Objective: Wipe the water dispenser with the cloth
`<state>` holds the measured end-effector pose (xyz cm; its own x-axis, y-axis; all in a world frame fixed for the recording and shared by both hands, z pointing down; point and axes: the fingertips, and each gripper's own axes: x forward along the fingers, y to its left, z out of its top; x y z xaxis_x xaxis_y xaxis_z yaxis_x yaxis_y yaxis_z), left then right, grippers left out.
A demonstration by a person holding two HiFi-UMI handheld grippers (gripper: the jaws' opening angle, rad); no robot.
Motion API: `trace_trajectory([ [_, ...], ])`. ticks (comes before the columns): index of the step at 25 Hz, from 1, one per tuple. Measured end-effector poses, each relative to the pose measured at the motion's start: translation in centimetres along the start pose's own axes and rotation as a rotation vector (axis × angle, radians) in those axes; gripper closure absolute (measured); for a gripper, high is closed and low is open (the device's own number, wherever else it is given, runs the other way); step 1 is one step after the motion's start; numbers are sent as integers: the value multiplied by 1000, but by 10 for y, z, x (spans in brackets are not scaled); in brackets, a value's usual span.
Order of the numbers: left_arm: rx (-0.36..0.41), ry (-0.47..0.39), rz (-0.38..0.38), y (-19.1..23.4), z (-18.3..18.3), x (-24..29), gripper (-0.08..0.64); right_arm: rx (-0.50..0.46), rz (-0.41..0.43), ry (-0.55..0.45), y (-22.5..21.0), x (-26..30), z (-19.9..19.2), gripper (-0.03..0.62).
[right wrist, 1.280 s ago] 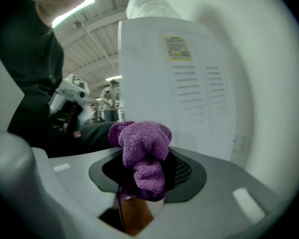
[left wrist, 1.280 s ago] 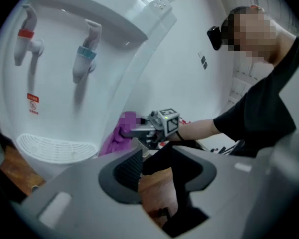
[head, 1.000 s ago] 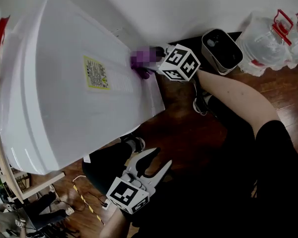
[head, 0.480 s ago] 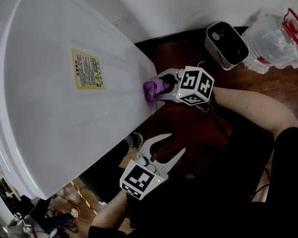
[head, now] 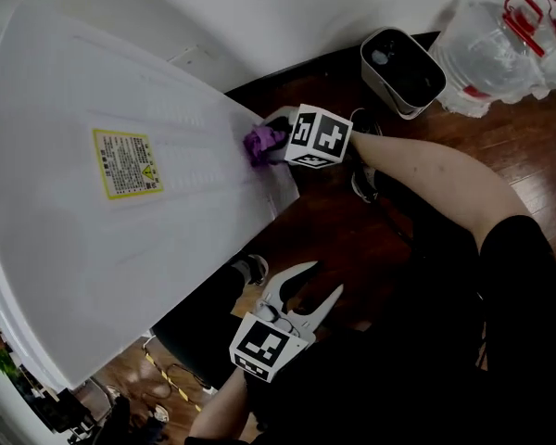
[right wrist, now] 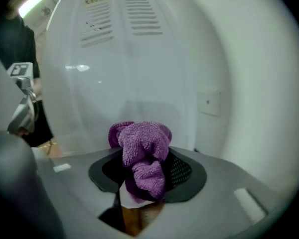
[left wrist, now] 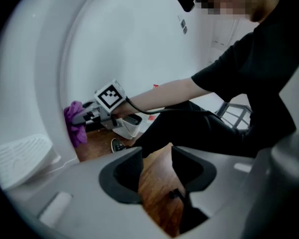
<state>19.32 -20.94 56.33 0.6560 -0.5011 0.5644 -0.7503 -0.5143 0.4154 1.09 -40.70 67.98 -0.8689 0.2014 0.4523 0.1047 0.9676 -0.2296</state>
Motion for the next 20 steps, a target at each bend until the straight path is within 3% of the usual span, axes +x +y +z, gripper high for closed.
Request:
trace_trajectory([
  [4,27,11,23,-2,3,-2,364,-69,-228,35,-86,8,25,410],
  [7,37,25,32,-1,-1,-4,365,-100,-239,96,-91,12,22,410],
  [11,28,29,26,0,-6,-6,365,-172,-73,264,-36,16,-29,410],
  [17,6,21,-8,2,-13,-4,365,-176,354,469,123,-2,-117,410],
  [19,-3,27,-20,3,-13,-4,365,-233,391,512,135,0,-122,410],
  [20,-8,29,-23,5,-13,-3,365,-272,369,533,125,5,-119,410],
])
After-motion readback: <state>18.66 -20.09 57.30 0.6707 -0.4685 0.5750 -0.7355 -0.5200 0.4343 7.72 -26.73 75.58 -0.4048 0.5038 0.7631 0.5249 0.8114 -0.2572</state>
